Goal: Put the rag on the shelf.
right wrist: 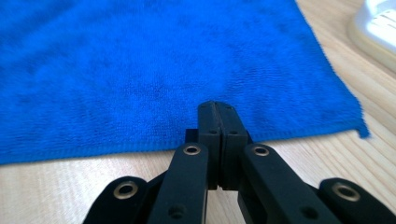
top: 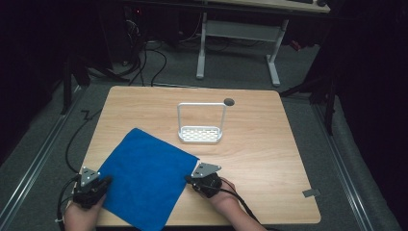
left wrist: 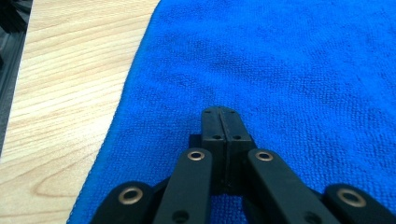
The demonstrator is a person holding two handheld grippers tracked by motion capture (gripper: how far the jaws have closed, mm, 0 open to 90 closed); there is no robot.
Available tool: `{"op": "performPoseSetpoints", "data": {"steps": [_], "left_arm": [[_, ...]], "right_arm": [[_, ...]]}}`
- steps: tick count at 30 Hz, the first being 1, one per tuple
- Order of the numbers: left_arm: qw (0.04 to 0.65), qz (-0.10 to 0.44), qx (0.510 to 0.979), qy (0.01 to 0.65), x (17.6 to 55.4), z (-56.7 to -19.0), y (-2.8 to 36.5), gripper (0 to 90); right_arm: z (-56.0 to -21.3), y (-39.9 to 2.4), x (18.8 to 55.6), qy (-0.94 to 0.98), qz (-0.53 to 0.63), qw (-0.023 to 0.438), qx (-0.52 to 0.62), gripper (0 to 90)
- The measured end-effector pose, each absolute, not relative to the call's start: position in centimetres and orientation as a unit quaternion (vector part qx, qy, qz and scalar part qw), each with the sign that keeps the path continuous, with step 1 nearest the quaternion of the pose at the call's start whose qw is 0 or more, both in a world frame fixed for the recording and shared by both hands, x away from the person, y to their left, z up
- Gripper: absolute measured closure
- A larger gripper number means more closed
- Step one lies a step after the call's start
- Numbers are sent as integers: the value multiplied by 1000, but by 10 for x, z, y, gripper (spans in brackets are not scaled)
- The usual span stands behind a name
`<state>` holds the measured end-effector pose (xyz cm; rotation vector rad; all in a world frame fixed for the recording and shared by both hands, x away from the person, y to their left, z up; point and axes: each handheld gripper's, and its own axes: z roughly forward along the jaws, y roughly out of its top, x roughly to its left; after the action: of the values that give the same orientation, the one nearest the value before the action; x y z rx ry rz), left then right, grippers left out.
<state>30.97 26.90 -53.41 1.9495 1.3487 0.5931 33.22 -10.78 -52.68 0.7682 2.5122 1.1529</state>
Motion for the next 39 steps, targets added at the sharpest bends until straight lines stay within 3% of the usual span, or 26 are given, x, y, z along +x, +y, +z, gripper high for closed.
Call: {"op": "performPoseSetpoints", "data": {"steps": [9, 25, 27, 29, 31, 39], "left_arm": [[346, 223, 755, 510, 306, -534, 265, 900], [353, 172, 798, 457, 282, -529, 232, 900], [381, 149, 780, 474, 283, -525, 232, 899], [392, 156, 772, 476, 285, -522, 232, 876], [378, 199, 774, 468, 290, -519, 229, 874], [335, 199, 789, 475, 316, -526, 231, 900]], "right_arm": [[-530, -101, 333, 880, 369, 141, 263, 900], [-527, -148, 325, 870, 350, 157, 310, 900], [-525, -153, 326, 865, 355, 160, 316, 900], [-523, -154, 325, 863, 366, 154, 313, 900], [-520, -150, 322, 862, 380, 145, 304, 900], [-527, -140, 305, 879, 360, 132, 284, 900]]}}
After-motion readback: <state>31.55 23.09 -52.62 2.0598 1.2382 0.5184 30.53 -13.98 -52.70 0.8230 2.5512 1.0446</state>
